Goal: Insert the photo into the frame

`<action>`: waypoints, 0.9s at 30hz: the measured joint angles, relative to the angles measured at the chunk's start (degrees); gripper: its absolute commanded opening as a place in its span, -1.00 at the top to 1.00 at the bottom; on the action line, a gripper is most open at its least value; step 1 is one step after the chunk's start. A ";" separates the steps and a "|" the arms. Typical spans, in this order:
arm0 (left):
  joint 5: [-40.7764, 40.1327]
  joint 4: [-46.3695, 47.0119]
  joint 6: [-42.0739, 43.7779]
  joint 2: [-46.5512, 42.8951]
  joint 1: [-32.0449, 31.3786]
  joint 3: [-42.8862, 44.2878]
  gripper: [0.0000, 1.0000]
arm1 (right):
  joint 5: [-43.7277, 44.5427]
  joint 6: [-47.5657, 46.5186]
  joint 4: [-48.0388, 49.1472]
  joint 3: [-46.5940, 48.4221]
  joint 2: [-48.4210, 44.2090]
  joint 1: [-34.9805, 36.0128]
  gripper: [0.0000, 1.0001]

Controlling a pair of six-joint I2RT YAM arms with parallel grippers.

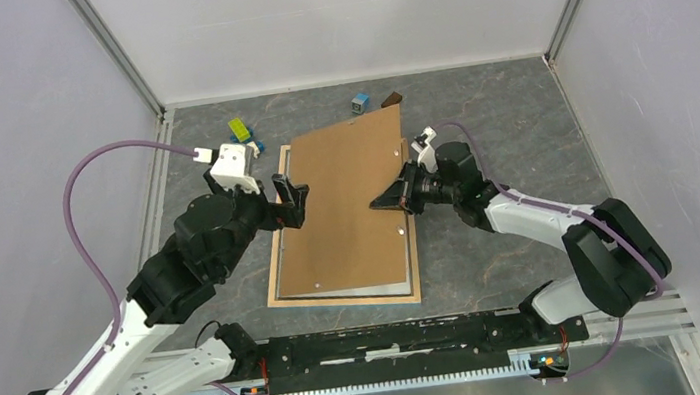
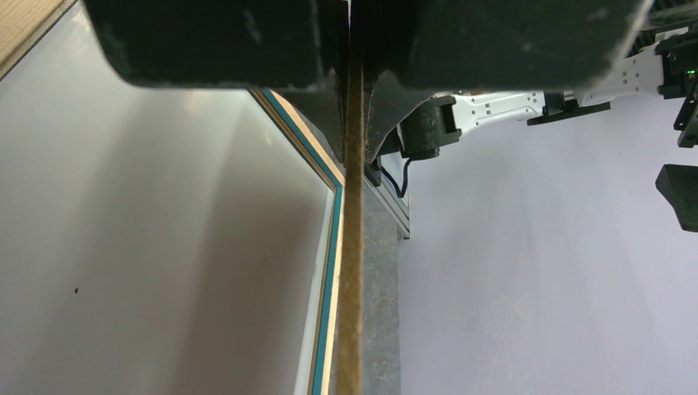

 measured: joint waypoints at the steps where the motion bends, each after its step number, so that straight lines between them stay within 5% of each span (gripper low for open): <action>1: 0.00 0.00 0.00 0.17 0.09 0.00 -1.00 | 0.00 0.17 0.55 0.00 0.24 0.00 1.00; 27: 0.07 0.00 -0.02 0.66 0.94 -0.20 -1.00 | -1.36 2.32 7.50 -0.48 7.67 0.07 1.00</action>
